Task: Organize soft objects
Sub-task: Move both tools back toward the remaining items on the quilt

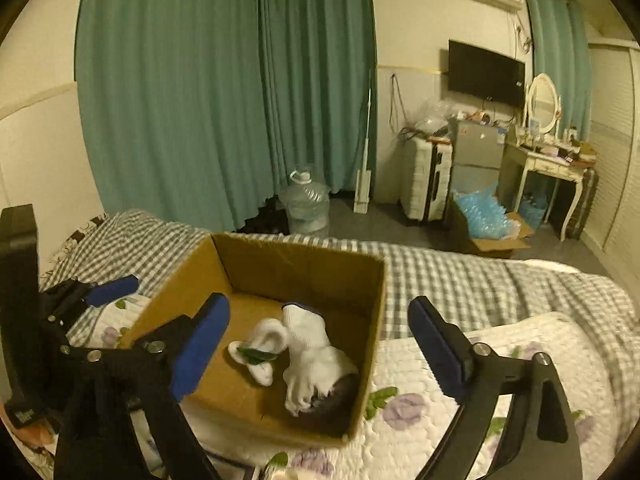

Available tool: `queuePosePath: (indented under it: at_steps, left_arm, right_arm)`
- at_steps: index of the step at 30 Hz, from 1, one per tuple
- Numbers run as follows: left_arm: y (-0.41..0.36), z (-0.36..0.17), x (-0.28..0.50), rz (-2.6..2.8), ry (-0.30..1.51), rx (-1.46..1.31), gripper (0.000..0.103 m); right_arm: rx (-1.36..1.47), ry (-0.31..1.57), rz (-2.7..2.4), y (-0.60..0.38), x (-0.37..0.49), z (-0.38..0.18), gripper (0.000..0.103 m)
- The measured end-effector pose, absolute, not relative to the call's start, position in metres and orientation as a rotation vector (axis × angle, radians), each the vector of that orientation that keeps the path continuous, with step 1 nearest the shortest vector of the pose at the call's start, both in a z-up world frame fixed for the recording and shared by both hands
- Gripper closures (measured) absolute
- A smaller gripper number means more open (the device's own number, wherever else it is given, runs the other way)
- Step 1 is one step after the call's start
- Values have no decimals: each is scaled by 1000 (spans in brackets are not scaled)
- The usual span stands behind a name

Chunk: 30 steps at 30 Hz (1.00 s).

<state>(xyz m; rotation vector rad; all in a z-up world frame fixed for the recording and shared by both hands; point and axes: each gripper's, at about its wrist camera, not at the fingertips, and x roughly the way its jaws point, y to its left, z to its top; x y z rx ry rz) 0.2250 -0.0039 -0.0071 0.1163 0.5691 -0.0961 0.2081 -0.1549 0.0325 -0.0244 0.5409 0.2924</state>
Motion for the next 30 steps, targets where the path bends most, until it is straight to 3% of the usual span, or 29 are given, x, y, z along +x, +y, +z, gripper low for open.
queuePosePath:
  at_steps: [8,11,16,21,30]
  left_arm:
    - [17,93,126,-115,379,110,26]
    - [28,115,82,-100,304,120,15]
    - [38,123,31,-75,256,129,14]
    - [46,103,9,-54,273,135,15]
    - [50,32,14,-10,384,99,15]
  right_arm:
    - [-123,446,249,-152,107,129,5]
    - [-162,395,239,-149,62,156,1]
    - [-175,367,256,-145,0,172,1]
    - [-189,378,250,-139,-36,157,1]
    - [-138,461,240,-128,-39,68,1]
